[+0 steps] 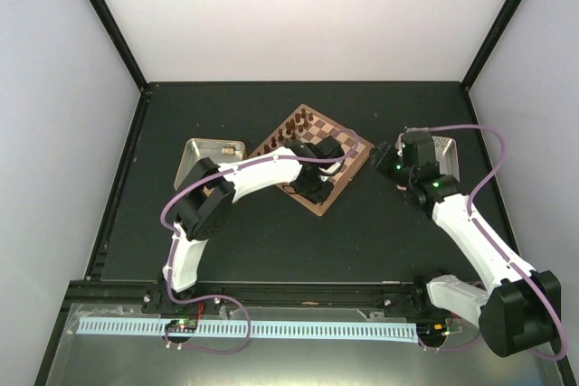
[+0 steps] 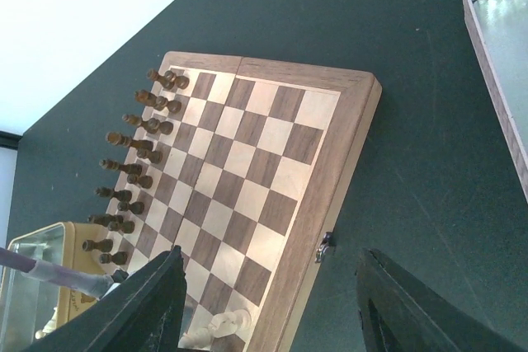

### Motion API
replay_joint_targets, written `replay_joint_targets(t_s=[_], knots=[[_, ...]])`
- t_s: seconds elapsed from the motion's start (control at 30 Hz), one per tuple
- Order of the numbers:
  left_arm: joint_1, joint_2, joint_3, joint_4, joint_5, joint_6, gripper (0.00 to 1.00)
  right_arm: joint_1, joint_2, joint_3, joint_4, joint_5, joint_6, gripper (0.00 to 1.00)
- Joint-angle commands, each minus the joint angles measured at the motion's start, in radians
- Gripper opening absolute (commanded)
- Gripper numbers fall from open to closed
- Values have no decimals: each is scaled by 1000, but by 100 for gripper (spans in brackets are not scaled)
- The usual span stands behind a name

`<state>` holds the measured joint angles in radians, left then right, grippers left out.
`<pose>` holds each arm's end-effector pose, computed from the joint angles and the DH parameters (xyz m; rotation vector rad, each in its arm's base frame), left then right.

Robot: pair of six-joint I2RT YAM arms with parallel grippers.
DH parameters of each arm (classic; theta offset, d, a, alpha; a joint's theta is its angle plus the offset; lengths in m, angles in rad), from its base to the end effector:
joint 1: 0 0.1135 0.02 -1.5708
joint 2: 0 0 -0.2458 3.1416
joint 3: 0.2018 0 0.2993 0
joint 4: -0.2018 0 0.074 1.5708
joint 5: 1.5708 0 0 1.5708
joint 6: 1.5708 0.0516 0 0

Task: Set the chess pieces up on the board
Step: Place the chess piece on the chessboard.

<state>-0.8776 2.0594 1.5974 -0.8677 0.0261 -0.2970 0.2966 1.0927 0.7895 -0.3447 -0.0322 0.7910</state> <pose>0.2894 -0.3505 0.1316 0.8479 2.8219 -0.2298 0.2910 0.0907 0.2257 0.5433 2.2280 0.6216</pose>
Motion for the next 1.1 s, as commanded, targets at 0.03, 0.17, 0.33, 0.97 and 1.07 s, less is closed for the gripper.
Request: replay_joint_targets(t_s=[0.03, 0.17, 0.33, 0.97, 1.07], knots=[[-2, 13, 44, -24, -25, -11, 22, -5, -19, -10, 12, 2, 6, 58], [-1, -2, 52, -26, -17, -10, 24, -5, -24, -12, 12, -1, 6, 58], [-3, -18, 52, -16, 1, -10, 15, -5, -34, -15, 12, 0, 7, 58], [-2, 12, 55, 11, -22, -9, 13, -7, -41, -24, 16, -3, 7, 57], [-1, 17, 54, 13, -21, -11, 13, -7, -40, -26, 18, -3, 6, 57]])
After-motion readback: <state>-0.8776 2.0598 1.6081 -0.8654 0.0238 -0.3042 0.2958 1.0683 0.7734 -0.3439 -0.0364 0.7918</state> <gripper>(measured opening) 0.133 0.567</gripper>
